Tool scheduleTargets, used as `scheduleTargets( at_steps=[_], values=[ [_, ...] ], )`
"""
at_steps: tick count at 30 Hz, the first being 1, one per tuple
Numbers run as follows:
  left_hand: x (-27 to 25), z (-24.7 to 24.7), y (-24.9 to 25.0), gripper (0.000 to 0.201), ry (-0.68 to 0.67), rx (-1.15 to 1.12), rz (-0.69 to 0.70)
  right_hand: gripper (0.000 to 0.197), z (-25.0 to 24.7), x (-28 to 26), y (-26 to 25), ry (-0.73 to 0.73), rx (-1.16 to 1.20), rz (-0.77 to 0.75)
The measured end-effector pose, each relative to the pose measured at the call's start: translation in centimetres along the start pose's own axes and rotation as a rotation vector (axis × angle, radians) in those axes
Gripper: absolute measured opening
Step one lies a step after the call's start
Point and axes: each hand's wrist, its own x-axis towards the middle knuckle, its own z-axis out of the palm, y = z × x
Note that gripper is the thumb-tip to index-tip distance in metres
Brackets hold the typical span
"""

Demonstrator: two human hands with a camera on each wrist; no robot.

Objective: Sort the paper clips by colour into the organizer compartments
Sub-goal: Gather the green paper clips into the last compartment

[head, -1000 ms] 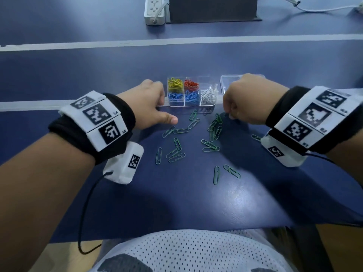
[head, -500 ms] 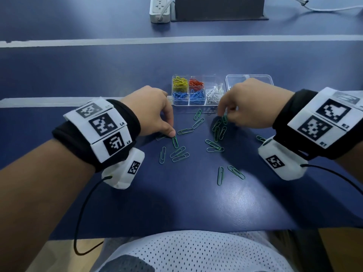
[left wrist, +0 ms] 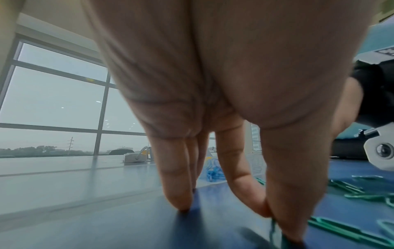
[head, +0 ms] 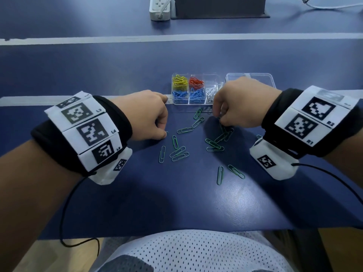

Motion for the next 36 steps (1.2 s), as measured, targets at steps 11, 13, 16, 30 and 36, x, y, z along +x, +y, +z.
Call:
scheduleTargets(
  at_steps=[11,13,16,30,36],
  values=[
    [-0.6,-0.8,0.8,0.022,0.057,-0.165,0.034,0.028,-1.2,-0.7,0.9,-0.053,0.174,0.083],
    [-0.3,-0.6,0.9,0.028,0.010,-0.150,0.032,0.028,-1.0,-0.7,0.8,-0.039,0.144,0.089],
    [-0.1,-0.3,1.4,0.025,-0.001,-0.123,0.034,0.028,-0.6,-0.8,0.3,0.010,0.072,0.063],
    [1.0,0.1,1.4,0.016,-0.089,0.067,0.169,0.021,1.0,-0.5,-1.5,-0.015,-0.126,-0.049],
    [0.5,0.0,1.2,0.007,-0.136,0.117,0.150,0.019,0.9,-0.7,-1.6,-0.056,-0.124,-0.060]
  ],
)
